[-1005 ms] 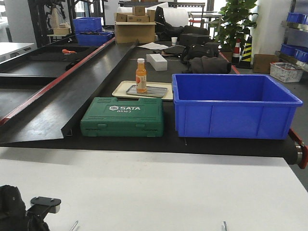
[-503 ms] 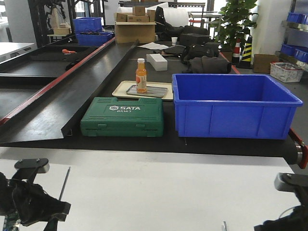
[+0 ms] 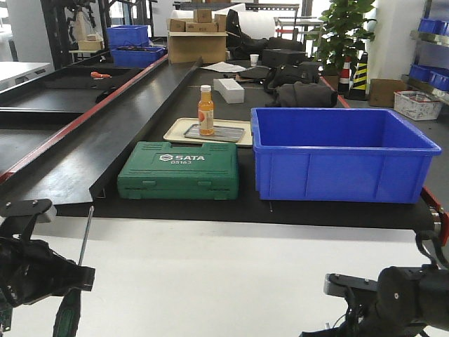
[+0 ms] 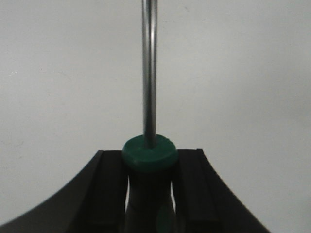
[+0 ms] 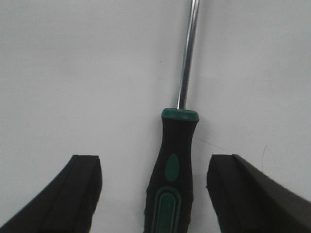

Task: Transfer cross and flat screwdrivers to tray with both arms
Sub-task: 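Lower the right gripper onto the flat-head screwdriver handle and close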

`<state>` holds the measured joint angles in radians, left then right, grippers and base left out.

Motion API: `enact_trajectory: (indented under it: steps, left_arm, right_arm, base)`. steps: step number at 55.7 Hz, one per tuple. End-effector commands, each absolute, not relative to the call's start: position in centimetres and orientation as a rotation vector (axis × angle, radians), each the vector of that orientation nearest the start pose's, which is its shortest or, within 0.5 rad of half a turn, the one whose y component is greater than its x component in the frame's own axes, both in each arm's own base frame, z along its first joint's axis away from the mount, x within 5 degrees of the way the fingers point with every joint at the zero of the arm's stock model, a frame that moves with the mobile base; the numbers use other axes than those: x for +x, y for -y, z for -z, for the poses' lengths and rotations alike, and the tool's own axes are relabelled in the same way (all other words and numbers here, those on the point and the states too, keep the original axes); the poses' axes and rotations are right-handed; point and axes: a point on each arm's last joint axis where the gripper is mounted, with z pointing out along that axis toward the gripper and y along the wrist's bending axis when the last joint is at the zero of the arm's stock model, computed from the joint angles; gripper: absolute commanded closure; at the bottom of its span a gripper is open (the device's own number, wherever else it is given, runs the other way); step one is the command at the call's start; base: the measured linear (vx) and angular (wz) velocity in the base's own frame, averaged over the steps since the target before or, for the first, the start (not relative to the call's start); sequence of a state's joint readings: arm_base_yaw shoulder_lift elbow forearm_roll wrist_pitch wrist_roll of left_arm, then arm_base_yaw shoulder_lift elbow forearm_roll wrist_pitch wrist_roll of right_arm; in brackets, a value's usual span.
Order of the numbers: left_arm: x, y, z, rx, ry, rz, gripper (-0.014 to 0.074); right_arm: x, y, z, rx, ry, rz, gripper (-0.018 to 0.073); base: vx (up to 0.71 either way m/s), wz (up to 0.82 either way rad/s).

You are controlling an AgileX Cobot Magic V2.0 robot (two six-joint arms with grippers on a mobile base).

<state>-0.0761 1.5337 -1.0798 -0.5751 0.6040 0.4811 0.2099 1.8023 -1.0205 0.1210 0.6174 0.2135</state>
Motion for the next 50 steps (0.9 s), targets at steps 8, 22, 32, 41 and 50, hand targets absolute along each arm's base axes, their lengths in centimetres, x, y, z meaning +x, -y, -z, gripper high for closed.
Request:
enact_trajectory:
  steps: [8, 22, 32, 41, 50]
  left_arm:
    - [32.0, 5.5, -29.7, 0.160, -2.324, 0.458, 0.0597]
    - [32.0, 5.5, -29.7, 0.161, -2.323, 0.456, 0.0597]
    - [32.0, 5.5, -29.7, 0.161, -2.323, 0.456, 0.0597]
    - [32.0, 5.5, -29.7, 0.164, -2.322, 0.455, 0.0597]
    - [32.0, 5.5, -29.7, 0.165, -2.324, 0.456, 0.0597]
  right_arm:
    - [34.1, -7.7, -16.1, 0.143, -2.832, -0.192, 0.0038]
    - [34.4, -7.7, -14.6, 0.147, -2.859, -0.182, 0.0039]
    - [34.5, -7.7, -13.6, 0.149, -2.884, -0.172, 0.0065]
    - [34.6, -7.7, -13.0, 0.150, -2.890, -0.169, 0.0104]
    - [34.7, -7.7, -13.0, 0.152, -2.881, -0.172, 0.0199]
  base:
    - [0.00, 0.00]
    - [0.00, 0.00]
    - [0.00, 0.00]
    - [0.00, 0.00]
    - [0.00, 0.00]
